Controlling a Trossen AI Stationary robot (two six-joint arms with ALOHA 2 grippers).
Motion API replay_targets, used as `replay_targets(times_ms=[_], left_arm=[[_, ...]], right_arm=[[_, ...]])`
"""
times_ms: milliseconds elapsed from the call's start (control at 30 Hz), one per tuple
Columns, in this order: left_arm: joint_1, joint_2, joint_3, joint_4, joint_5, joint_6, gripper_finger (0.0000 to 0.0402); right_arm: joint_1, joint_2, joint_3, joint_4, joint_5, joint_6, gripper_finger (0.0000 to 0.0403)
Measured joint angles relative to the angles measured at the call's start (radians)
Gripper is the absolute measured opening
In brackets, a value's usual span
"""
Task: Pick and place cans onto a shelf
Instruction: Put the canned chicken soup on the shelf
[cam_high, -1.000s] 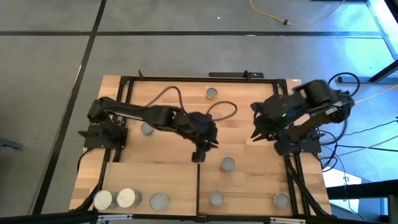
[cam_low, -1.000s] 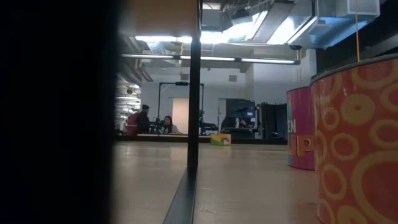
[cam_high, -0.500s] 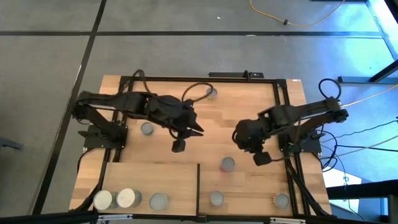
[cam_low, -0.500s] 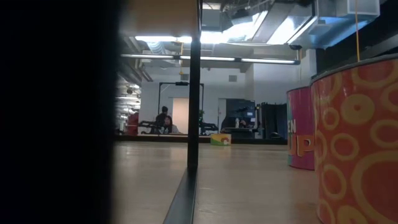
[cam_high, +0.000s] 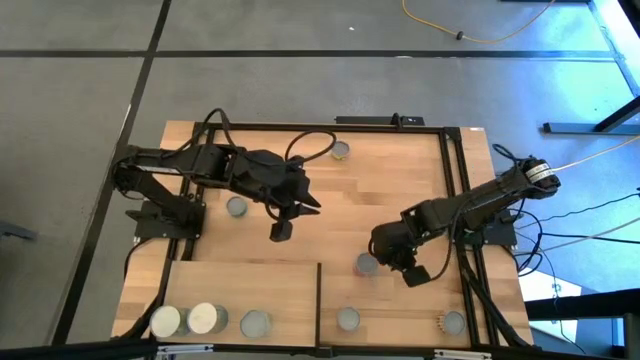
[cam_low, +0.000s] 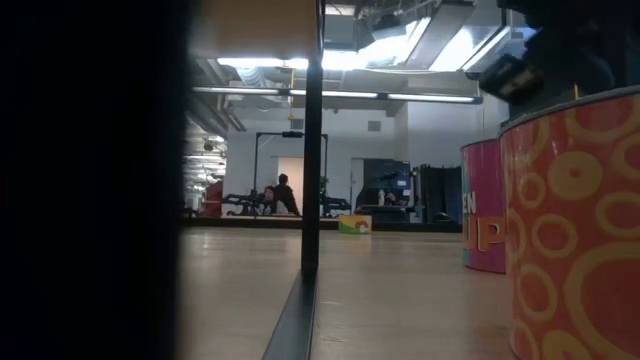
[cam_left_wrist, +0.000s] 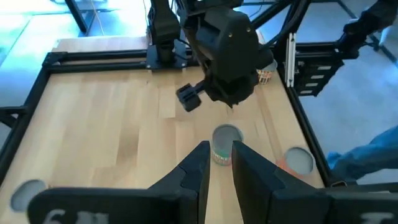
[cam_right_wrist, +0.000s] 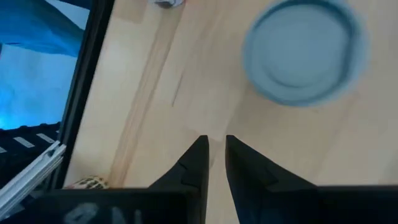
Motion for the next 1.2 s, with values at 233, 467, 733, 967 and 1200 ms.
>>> replay_targets(times_ms=[233,467,733,967,1200], left_arm=[[0.0,0.0,0.0,-0.006,0.0,-0.002,0.006],[0.0,0.0,0.0,-0.004,0.0,-0.02,0.006],[0.0,0.0,0.0,-0.004,0.002,-0.028,0.006],[0.0,0.0,0.0,-0.004,0.004,-0.028,0.006],[0.0,0.0,0.0,-0.005,0.004,-0.028,0.006]], right_arm=[[0.044,0.0,-0.151,0.344,-0.015,0.098,0.0056],[0.054,0.028,-0.215,0.497,0.13,0.1,0.0056],[0.047,0.039,-0.216,0.524,0.434,-0.015,0.0056],[0.003,0.039,-0.216,0.595,0.611,-0.048,0.0056],[-0.014,0.039,-0.216,0.558,0.474,0.033,0.0056]])
